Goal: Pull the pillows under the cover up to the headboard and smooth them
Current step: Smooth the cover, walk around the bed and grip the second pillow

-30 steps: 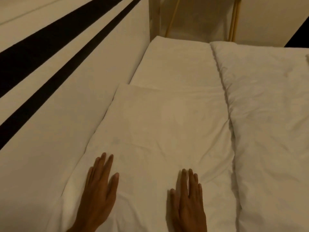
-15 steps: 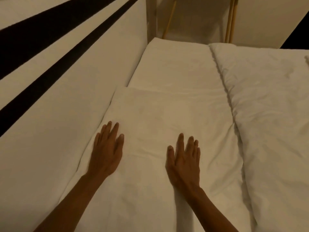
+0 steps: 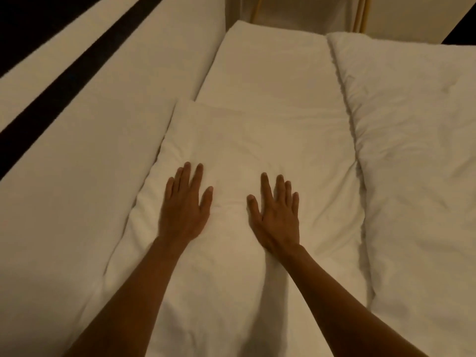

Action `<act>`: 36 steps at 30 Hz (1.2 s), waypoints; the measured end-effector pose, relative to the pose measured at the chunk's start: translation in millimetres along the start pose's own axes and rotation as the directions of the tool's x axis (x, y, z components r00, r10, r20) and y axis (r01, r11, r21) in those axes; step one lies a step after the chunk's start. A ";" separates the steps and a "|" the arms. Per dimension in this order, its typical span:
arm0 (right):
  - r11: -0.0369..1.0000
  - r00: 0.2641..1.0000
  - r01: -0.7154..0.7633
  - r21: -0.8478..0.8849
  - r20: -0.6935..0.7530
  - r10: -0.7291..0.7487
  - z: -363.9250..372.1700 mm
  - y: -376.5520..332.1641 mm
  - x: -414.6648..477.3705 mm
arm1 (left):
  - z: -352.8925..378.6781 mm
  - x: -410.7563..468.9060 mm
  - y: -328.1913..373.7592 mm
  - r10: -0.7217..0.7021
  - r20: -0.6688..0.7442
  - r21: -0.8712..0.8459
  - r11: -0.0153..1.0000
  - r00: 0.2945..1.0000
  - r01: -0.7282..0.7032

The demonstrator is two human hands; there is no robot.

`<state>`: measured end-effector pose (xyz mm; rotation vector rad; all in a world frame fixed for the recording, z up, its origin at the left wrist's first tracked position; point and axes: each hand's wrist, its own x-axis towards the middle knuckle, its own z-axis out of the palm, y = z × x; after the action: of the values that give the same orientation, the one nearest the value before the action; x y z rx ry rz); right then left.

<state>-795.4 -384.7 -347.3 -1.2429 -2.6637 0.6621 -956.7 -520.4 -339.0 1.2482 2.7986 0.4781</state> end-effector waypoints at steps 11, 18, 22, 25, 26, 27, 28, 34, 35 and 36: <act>0.961 0.889 -0.218 -0.170 0.372 0.268 -119.1 34.3 -208.3 | -90.4 -200.4 77.5 -0.214 0.383 -0.019 0.971 0.899 0.240; 0.924 0.818 -0.321 -0.210 0.431 0.382 -233.2 65.2 -318.3 | -168.1 -306.6 189.8 -0.079 0.615 -0.090 0.981 0.784 0.169; 0.907 0.804 -0.373 -0.196 0.419 0.421 -287.9 91.2 -360.4 | -207.6 -330.6 234.1 -0.033 0.685 -0.066 0.992 0.728 0.106; 0.896 0.796 -0.401 -0.193 0.412 0.444 -325.1 115.2 -386.5 | -233.6 -340.3 264.3 -0.004 0.734 -0.034 0.998 0.679 0.043; 0.897 0.800 -0.399 -0.192 0.405 0.443 -338.9 124.4 -394.2 | -242.3 -343.1 275.5 -0.004 0.747 -0.015 1.000 0.664 0.023; 0.899 0.811 -0.396 -0.189 0.387 0.439 -353.9 134.8 -400.4 | -250.7 -343.9 288.4 -0.009 0.751 0.009 1.000 0.660 0.003; 0.901 0.823 -0.394 -0.183 0.366 0.434 -369.5 146.2 -406.1 | -258.9 -343.3 302.7 -0.018 0.748 0.035 0.999 0.664 -0.011; 0.904 0.878 -0.409 -0.124 0.214 0.427 -474.3 239.3 -468.9 | -283.4 -372.6 444.9 0.054 0.638 0.015 0.996 0.768 -0.083; 0.899 0.878 -0.422 -0.114 0.196 0.437 -490.3 257.8 -484.3 | -282.1 -385.8 473.7 0.089 0.629 -0.014 0.994 0.772 -0.104; 0.890 0.872 -0.444 -0.098 0.179 0.455 -505.8 277.7 -500.0 | -278.9 -397.8 501.7 0.126 0.620 -0.035 0.990 0.774 -0.133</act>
<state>-126.5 -436.1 17.2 -1.9419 -2.5630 0.8126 -371.6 -569.3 39.2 1.3037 2.1636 0.0251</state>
